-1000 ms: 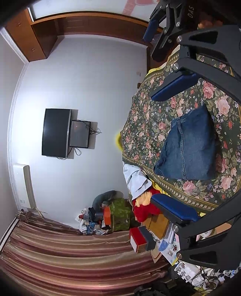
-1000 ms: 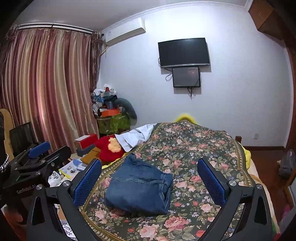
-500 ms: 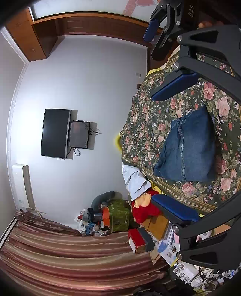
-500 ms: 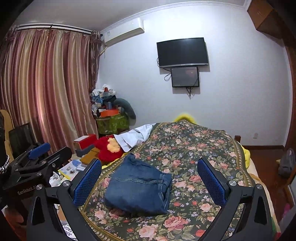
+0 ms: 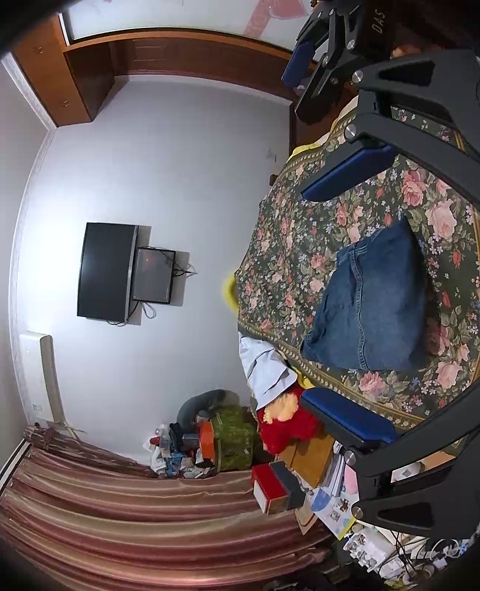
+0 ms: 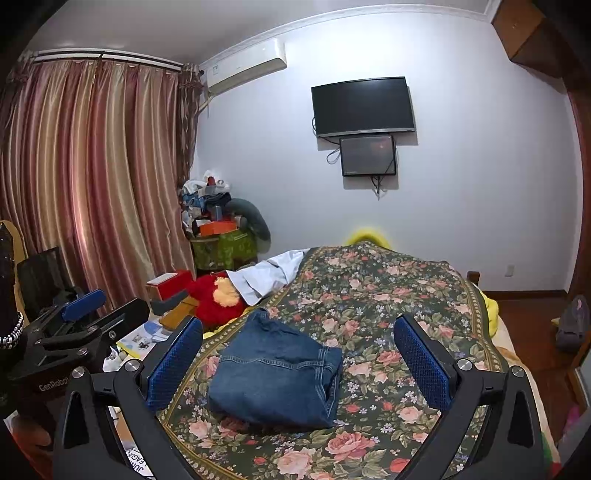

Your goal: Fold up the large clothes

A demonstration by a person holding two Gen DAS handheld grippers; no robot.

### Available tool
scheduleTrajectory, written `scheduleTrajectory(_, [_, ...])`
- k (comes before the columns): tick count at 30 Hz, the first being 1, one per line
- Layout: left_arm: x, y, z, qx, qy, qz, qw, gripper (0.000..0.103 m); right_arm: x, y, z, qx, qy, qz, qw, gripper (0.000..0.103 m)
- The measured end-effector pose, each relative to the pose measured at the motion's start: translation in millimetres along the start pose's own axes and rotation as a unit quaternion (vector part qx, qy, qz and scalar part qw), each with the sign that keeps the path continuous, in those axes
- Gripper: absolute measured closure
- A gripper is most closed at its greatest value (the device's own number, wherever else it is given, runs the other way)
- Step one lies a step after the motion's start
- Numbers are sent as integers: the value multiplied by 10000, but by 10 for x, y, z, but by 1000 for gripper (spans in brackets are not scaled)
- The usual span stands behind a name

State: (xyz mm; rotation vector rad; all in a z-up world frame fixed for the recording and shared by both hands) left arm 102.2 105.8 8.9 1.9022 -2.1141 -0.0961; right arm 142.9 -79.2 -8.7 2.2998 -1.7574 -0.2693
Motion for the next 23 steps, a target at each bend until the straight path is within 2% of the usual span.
scheduleTrajectory(9, [-50, -4, 6, -31, 173, 134, 9998, 1, 12, 14, -14, 17, -24, 20, 10000, 0])
scheduleTrajectory(23, [42, 8, -5, -17, -50, 180, 9998, 1, 7, 20, -20, 16, -22, 33, 10000, 0])
Point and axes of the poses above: each gripper's, at about its wrist camera, not at the fingertips, and y roughly against the way its jaws point, x to its right, z to its underside, the point moved 6 cm from there along -y, roughly the way its jaws point, and after that the axes turned 13 degrees about z, right-handed, at the moved point
